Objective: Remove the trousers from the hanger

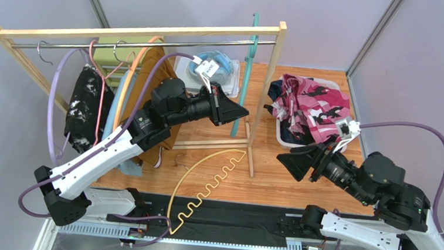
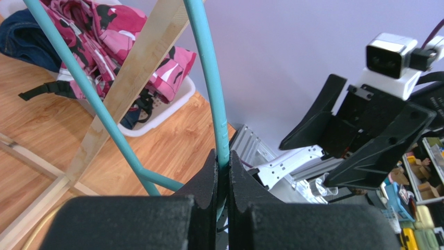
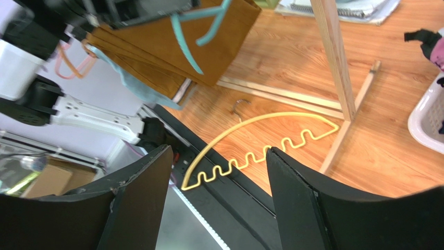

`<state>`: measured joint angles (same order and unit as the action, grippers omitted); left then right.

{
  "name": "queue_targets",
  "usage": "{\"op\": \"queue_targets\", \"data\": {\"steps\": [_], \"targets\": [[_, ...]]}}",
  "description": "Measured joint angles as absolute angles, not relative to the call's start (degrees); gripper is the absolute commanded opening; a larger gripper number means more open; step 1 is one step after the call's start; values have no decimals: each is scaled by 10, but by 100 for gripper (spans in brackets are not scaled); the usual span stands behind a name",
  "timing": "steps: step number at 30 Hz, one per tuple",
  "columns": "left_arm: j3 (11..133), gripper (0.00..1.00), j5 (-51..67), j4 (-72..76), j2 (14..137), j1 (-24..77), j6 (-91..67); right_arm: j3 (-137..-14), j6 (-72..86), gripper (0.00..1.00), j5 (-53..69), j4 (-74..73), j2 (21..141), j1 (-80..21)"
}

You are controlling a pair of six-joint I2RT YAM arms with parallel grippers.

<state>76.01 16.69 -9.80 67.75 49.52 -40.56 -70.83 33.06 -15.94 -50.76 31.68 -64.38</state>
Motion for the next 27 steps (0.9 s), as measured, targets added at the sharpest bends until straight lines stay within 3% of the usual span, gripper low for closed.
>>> {"op": "queue_targets", "data": {"steps": [2,3,6,14,22,27], "targets": [[761,28,169,-95,680,495,-408,-695,329,72,-160,-507,317,-644],[761,40,170,-95,681,495,-413,-682,326,72,-160,-507,318,-644],[761,54,168,-99,680,495,-423,-652,323,72,-159,-509,323,-644],[736,75,159,-125,613,495,-421,-580,327,72,-153,-511,331,-644],[717,80,154,-201,482,495,-413,-465,378,74,-145,-442,385,-646],[717,78,148,-273,400,495,-407,-434,454,73,-179,-386,532,-668]]}}
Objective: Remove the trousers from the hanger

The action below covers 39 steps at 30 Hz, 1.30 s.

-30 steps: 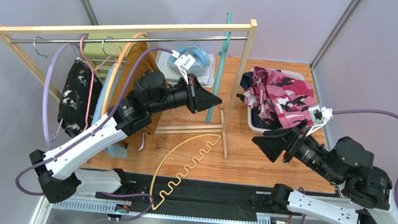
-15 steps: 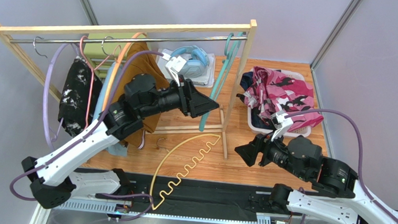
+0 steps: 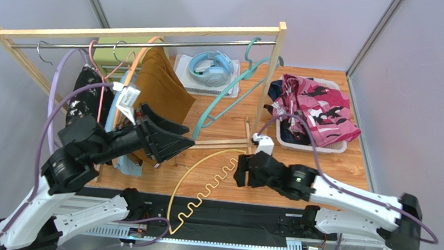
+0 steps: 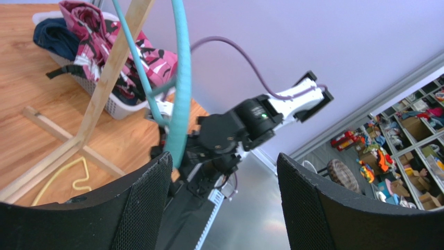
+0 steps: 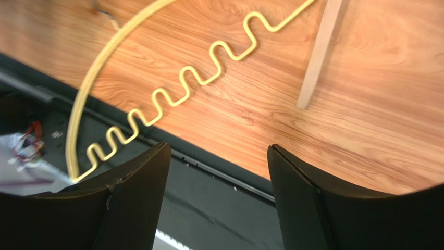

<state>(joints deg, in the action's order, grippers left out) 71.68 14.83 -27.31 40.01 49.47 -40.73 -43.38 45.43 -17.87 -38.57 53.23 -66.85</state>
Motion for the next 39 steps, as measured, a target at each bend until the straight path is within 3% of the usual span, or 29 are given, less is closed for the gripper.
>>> {"op": "queue_targets", "data": {"steps": [6,11,15,22,26,30,34,39], "targets": [[724,76,142,-369,318,495,-399,-512,545,73,-228,-359,765,-717],[760,76,122,-449,269,495,-390,-754,625,68,-272,-400,985,-758],[785,76,113,-492,234,495,-387,-868,667,62,-284,-407,1087,-783],[794,76,112,-547,206,495,-386,-940,720,57,-277,-418,1189,-800],[805,76,112,-573,205,495,-385,-950,742,46,-270,-427,1220,-802],[821,76,112,-589,201,495,-382,-961,767,43,-267,-437,1240,-805],[827,76,113,-591,193,495,-380,-968,792,31,-265,-441,1255,-808],[829,76,114,-599,187,495,-380,-959,836,9,-266,-441,1256,-813]]}}
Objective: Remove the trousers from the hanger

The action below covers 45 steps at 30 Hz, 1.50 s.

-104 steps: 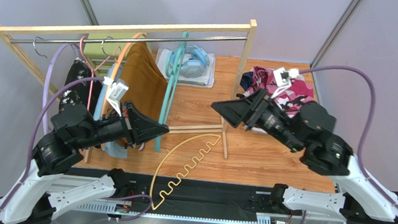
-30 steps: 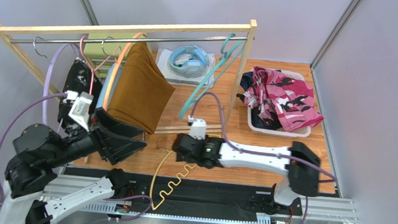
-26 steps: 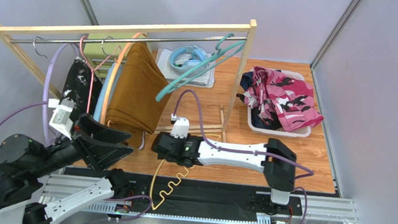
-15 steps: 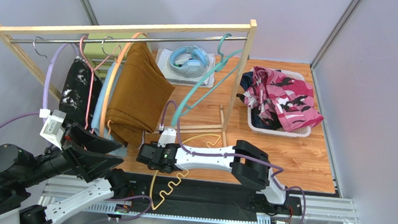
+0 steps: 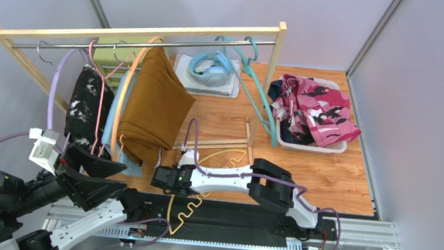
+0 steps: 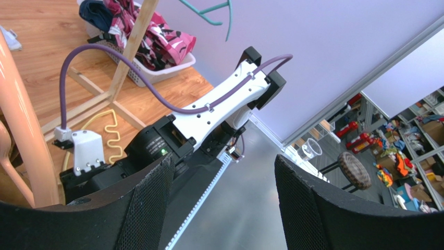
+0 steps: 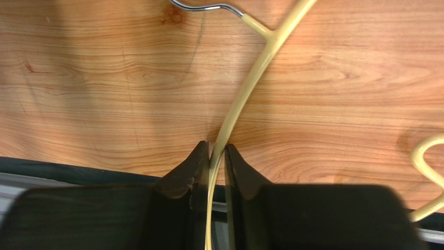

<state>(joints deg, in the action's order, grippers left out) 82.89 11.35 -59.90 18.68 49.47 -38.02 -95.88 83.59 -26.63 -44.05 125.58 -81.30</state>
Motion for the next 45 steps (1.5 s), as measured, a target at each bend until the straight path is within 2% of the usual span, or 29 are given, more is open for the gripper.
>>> {"op": "queue_targets", "data": {"steps": [2,9,15,27,45], "targets": [[833,76,114,-607,187,495,-380,-943,854,0,-270,-432,1248,-815],[837,76,120,-620,187,495,-379,-837,877,0,-260,-405,1176,-831],[824,76,131,-619,187,495,-371,-710,830,0,-244,-381,1052,-867],[811,76,155,-592,189,495,-372,-568,761,0,-202,-278,832,-961],[805,75,221,-476,193,495,-422,-551,674,0,-219,-150,591,-982]]}}
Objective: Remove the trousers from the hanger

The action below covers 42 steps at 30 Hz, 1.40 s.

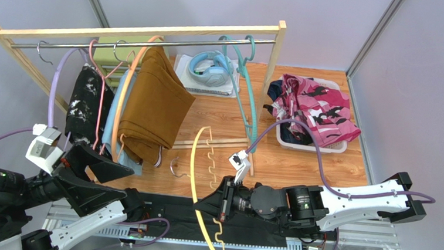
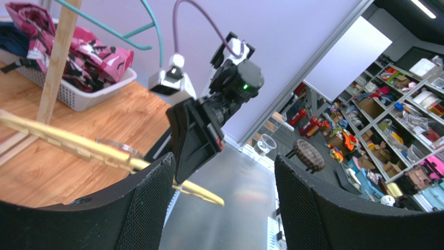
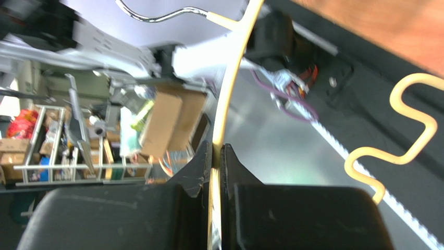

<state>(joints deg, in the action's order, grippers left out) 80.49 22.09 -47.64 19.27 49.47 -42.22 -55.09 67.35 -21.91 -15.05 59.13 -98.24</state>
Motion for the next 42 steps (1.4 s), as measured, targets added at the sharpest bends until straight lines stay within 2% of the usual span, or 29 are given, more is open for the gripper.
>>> {"op": "queue_targets", "data": {"steps": [5,11,20,29,42], "targets": [[732,73,223,-454,180,495,-446,-560,628,0,-270,-114,577,-982],[655,74,241,-412,179,495,-486,-642,551,0,-329,-90,598,-981],[628,74,250,-335,173,495,-529,-727,513,0,-366,-49,650,-955],[575,74,259,-266,172,495,-564,-736,509,0,-370,-31,699,-934],[570,74,269,-240,179,495,-567,-747,503,0,-375,-2,701,-929]]}}
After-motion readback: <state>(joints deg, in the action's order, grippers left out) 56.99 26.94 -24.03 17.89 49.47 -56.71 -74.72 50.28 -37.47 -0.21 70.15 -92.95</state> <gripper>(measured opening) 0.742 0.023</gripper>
